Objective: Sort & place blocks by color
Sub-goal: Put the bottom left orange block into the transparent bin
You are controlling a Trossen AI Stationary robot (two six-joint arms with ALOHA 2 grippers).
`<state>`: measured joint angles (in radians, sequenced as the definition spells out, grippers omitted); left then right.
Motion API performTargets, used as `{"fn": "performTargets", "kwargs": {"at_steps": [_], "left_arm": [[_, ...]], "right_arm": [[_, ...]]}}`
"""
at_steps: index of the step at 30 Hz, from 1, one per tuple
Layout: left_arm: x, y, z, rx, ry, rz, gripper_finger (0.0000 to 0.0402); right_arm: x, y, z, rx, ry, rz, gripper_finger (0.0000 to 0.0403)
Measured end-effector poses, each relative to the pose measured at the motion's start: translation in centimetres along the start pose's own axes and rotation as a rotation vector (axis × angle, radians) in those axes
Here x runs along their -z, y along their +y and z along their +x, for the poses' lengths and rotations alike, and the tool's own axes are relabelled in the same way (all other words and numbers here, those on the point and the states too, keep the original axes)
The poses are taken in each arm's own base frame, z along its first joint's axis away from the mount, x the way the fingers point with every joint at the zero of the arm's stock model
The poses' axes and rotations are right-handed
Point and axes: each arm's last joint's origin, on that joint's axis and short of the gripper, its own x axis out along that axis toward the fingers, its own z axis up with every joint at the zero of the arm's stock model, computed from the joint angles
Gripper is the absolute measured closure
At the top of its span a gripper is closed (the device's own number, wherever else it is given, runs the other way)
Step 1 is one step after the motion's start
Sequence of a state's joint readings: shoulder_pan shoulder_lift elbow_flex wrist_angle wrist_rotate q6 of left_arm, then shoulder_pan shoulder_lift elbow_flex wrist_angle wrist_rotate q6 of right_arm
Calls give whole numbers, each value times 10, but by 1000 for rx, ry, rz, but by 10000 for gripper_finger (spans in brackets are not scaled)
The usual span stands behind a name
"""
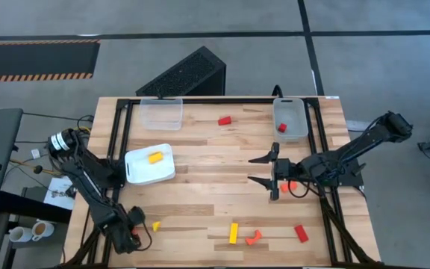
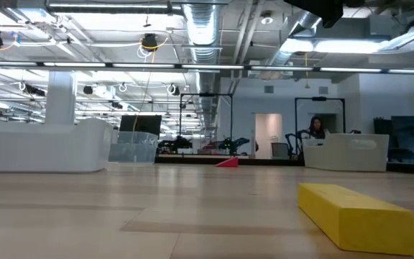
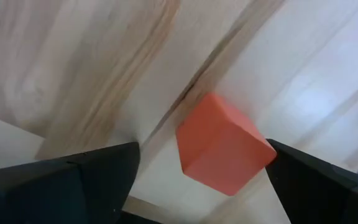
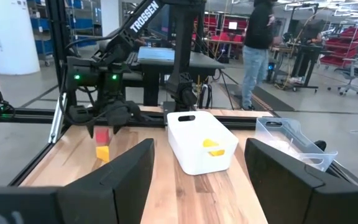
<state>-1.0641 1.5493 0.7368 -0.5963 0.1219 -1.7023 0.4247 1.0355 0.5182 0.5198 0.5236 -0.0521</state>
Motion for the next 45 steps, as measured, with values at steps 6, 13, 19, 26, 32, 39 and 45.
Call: {"fn": "performTargets", "kwargs": {"at_steps": [6,13,19,26,32,39,45], "left_arm": [[-2,4,1,-34,-14,56,151],[-2,6,-1,-51,-4,113,300],[-9,10,-20,-20,-149,115,305],[-19,17,-42,19,-317,117,305],[-44,23,-58,-2,-436,144,305],[-86,37,-90,31,-631,77,305],[-116,60,-123,22,-852,32,305]], "right_arm": [[0,0,0,2,3,-2,129],[0,0,0,2,3,-2,129],[0,0,0,2,4,-3,129],[1,-2,1,9,10,-7,129],[1,-2,1,8,9,-6,129],[1,-1,1,6,7,-4,129],[1,-3,1,14,12,-7,129]]}}
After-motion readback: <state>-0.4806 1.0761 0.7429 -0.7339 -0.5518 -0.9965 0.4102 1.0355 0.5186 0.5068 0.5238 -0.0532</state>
